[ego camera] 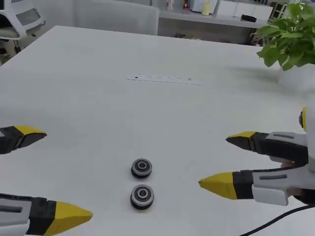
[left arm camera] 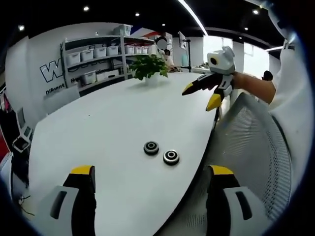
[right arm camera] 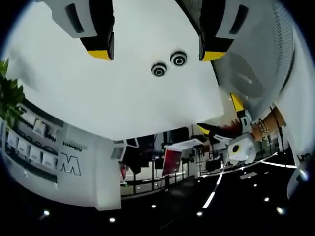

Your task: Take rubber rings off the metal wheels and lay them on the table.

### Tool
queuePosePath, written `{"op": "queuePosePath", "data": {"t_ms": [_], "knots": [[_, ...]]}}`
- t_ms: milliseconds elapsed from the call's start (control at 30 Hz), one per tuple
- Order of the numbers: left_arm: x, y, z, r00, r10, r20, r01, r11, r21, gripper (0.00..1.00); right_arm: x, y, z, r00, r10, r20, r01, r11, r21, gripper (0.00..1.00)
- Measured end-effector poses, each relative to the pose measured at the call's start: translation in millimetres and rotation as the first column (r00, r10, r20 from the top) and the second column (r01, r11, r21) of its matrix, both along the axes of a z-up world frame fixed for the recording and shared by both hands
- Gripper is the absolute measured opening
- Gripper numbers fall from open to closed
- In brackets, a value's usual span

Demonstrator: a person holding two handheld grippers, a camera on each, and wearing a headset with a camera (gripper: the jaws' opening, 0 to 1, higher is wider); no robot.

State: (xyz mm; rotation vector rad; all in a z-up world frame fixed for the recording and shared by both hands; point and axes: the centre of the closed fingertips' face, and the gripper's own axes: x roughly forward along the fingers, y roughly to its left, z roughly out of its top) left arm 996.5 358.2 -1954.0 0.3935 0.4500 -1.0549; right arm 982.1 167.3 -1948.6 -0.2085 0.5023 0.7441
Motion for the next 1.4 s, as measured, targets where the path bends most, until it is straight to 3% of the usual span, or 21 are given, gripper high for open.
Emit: {"op": "queuePosePath", "data": {"t_ms": [167,400,533,633,767,867,967,1067,1200,1400], "knots": [[-1.0,-6.2,13.3,0.999,-0.032,0.024,0.032,0.999,-0.003,0.91,8.5,8.3,3.5,0.999,0.028,0.022,-0.027,0.999,-0.019,0.67],[0.6,-19.0,36.1,0.993,-0.082,0.081,0.085,0.996,-0.025,0.88,21.8,24.8,2.7,0.996,0.083,0.037,-0.081,0.996,-0.049,0.63],[2.6,-25.6,39.3,0.989,-0.101,0.111,0.104,0.994,-0.022,0.84,28.7,37.9,4.4,0.990,0.133,0.040,-0.130,0.990,-0.056,0.62],[2.6,-30.8,38.4,0.987,-0.113,0.111,0.117,0.993,-0.028,0.83,32.6,45.4,2.7,0.986,0.160,0.040,-0.158,0.986,-0.057,0.62],[4.3,-39.0,37.5,0.983,-0.129,0.132,0.136,0.990,-0.040,0.77,35.8,53.0,-7.7,0.982,0.188,0.022,-0.187,0.982,-0.039,0.60],[8.1,-45.8,35.0,0.982,-0.128,0.138,0.136,0.989,-0.055,0.73,30.1,56.7,-27.3,0.969,0.246,-0.008,-0.246,0.963,-0.107,0.57],[10.5,-51.7,34.7,0.980,-0.132,0.146,0.143,0.987,-0.068,0.71,27.5,61.8,-37.2,0.964,0.265,-0.016,-0.265,0.959,-0.104,0.55],[11.8,-58.5,35.4,0.978,-0.149,0.146,0.162,0.984,-0.079,0.67,21.1,66.5,-49.0,0.957,0.286,-0.049,-0.290,0.953,-0.088,0.53],[12.3,-67.0,32.8,0.973,-0.189,0.134,0.198,0.978,-0.061,0.68,13.3,66.6,-65.5,0.946,0.317,-0.074,-0.324,0.937,-0.131,0.52],[12.3,-85.9,39.0,0.949,-0.273,0.158,0.287,0.955,-0.072,0.68,3.3,70.6,-84.0,0.933,0.336,-0.131,-0.351,0.930,-0.110,0.49]]}}
